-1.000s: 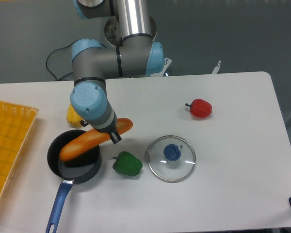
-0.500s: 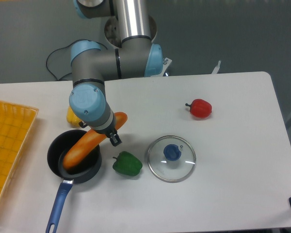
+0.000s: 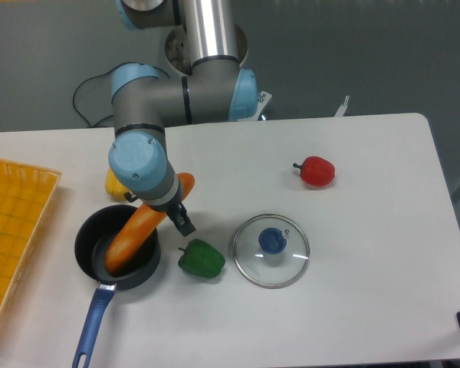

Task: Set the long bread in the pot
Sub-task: 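Tilt and lower the baguette end-first into the saucepan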

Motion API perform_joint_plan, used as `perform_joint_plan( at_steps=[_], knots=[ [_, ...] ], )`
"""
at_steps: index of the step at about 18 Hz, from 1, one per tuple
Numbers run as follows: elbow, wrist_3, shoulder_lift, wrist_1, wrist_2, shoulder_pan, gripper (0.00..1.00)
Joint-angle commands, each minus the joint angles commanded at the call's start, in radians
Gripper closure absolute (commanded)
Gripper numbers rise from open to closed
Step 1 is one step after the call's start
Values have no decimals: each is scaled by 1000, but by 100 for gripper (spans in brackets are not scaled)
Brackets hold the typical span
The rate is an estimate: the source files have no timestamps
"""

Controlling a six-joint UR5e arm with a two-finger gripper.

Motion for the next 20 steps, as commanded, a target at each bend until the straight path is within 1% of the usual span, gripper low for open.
perform_joint_plan(
  at_steps=[3,9,12,20],
  knots=[
    [6,-8,23,-5,-5,9,0],
    [15,-12,28,-2,-8,17,0],
    [31,-8,52,-2,-32,35,0],
    [43,0,60,9,-32,41,0]
  ],
)
